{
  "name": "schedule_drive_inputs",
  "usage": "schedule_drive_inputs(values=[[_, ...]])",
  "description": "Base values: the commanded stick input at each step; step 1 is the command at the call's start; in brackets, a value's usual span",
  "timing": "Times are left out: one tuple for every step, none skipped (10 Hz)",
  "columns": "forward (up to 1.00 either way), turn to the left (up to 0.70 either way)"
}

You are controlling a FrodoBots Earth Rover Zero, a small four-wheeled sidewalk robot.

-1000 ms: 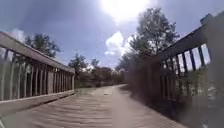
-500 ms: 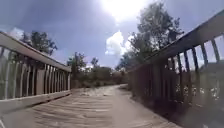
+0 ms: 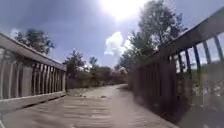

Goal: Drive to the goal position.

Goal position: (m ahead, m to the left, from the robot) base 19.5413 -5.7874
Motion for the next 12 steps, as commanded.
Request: schedule_drive_inputs(values=[[0.7, 0.0], [0.7, 0.0], [0.7, 0.0], [0.7, 0.0], [0.7, 0.0], [0.7, 0.02], [0.7, 0.31], [0.7, 0.35], [0.7, 0.35], [0.7, 0.35], [0.7, 0.17], [0.7, 0.0]])
